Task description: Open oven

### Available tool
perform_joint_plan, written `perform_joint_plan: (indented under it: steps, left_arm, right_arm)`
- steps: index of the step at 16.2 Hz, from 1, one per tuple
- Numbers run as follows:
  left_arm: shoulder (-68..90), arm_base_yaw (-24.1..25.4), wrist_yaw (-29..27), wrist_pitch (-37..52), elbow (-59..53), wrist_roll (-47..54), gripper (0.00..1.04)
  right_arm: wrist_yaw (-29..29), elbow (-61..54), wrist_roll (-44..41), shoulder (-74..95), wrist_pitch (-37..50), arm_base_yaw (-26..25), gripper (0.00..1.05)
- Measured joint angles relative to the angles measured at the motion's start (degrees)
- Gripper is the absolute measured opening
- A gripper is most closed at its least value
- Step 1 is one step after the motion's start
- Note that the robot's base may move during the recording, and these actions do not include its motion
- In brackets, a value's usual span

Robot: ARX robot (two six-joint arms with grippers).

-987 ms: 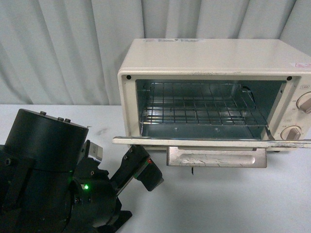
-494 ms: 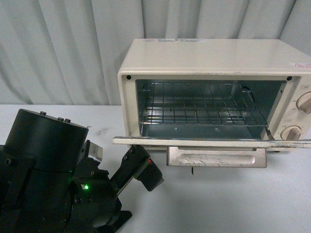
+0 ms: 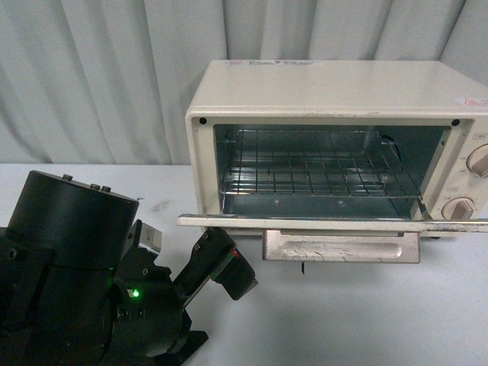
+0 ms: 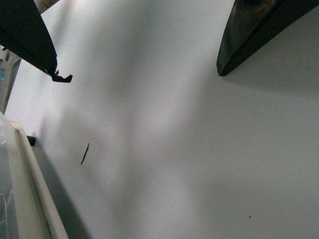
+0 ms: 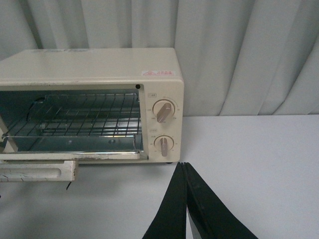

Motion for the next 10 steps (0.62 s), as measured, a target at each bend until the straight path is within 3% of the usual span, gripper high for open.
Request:
perform_joint_plan:
  steps: [5, 7, 8, 10]
  left_arm:
    - [0.0, 0.0, -0.2, 0.0, 0.0, 0.0, 0.98]
    - [0.0, 0.0, -0.1, 0.0, 0.0, 0.0, 0.98]
    - [0.0, 0.0, -0.1, 0.0, 0.0, 0.0, 0.98]
    - [0.7, -1.1, -12.7, 10.2, -3.9, -5.3, 0.98]
  right_arm:
    - [0.0, 0.0, 0.0, -1.4, 0.0, 0.0, 0.02]
    - [0.0, 0.0, 0.0, -1.6, 0.3, 0.0, 0.5]
    - [0.0, 0.0, 0.0, -1.6, 0.3, 0.0, 0.66]
    - [0.0, 0.0, 0.0, -1.6, 0.2, 0.0, 0.91]
